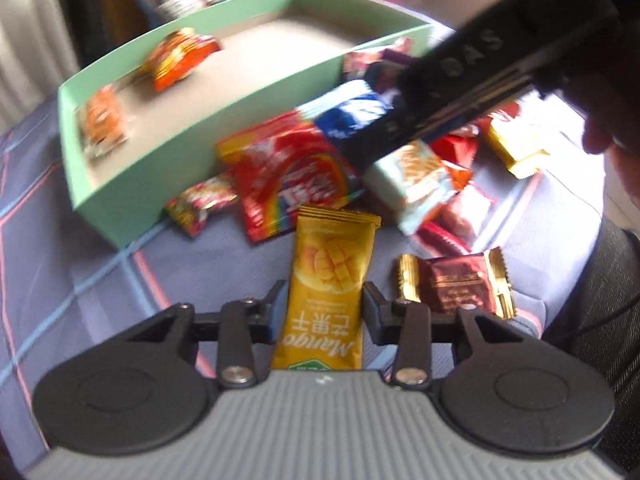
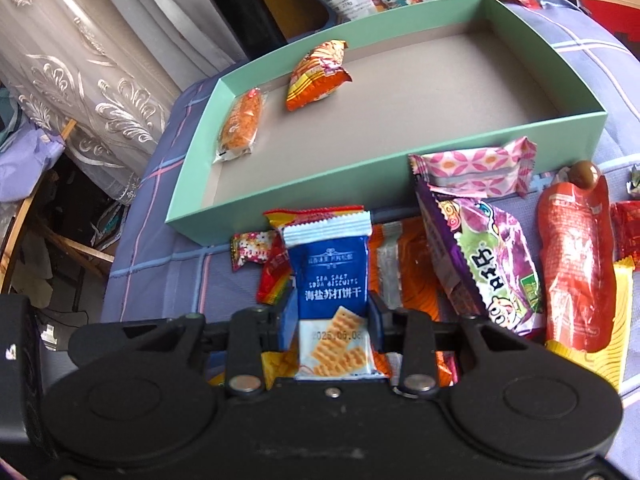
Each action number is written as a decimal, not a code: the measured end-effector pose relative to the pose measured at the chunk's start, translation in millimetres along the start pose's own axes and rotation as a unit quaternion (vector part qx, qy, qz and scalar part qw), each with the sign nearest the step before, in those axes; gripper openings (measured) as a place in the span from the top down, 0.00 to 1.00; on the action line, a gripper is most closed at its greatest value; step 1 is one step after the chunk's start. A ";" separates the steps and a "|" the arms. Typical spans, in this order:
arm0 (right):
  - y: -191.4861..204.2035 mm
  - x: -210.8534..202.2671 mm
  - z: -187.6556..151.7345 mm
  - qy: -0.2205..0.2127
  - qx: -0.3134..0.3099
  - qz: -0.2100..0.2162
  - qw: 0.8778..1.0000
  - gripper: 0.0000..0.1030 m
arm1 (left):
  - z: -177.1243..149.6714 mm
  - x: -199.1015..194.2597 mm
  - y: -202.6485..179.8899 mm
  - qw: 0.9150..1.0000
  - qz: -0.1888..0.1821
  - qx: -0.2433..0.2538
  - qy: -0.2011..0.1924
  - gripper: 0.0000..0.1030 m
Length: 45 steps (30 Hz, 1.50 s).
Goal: Organize snacks
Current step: 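Grasp the yellow mango bar with the left tool while the right tool carries the biscuit packet into the tray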
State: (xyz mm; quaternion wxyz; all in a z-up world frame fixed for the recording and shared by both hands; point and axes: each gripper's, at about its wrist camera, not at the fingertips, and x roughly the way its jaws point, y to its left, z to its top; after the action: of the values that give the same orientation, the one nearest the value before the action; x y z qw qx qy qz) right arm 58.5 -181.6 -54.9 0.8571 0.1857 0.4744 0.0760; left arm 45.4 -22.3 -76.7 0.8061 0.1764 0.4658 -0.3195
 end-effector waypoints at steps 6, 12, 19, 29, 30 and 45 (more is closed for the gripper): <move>0.3 7.0 -0.8 0.004 0.004 0.011 1.000 0.66 | 2.0 1.4 -0.2 1.000 0.023 -0.020 0.008 0.50; 4.4 -0.4 -1.7 0.000 -0.006 0.013 1.000 0.66 | 9.9 2.2 -5.2 0.998 0.043 -0.051 0.005 0.66; 16.1 -23.1 13.6 -0.023 -0.024 0.036 0.999 0.66 | 18.4 -44.8 16.1 0.993 0.051 -0.104 -0.025 0.69; 46.1 -18.5 101.6 -0.072 -0.034 0.036 0.996 0.66 | 102.1 -62.5 91.4 0.968 0.124 -0.191 -0.104 0.69; 48.0 -12.4 111.6 -0.071 -0.031 0.032 0.996 0.66 | 110.1 -57.3 98.3 0.966 0.128 -0.197 -0.105 0.69; 35.7 65.2 149.4 -0.006 0.016 0.041 0.999 0.45 | 138.8 0.7 131.3 0.962 0.173 -0.202 -0.066 0.29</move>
State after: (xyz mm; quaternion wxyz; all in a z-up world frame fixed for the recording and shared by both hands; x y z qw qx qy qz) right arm 220.9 -165.6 -20.3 0.8528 0.2190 0.4628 0.1023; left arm 223.4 -7.0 -9.1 0.8969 0.0663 0.4289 -0.0854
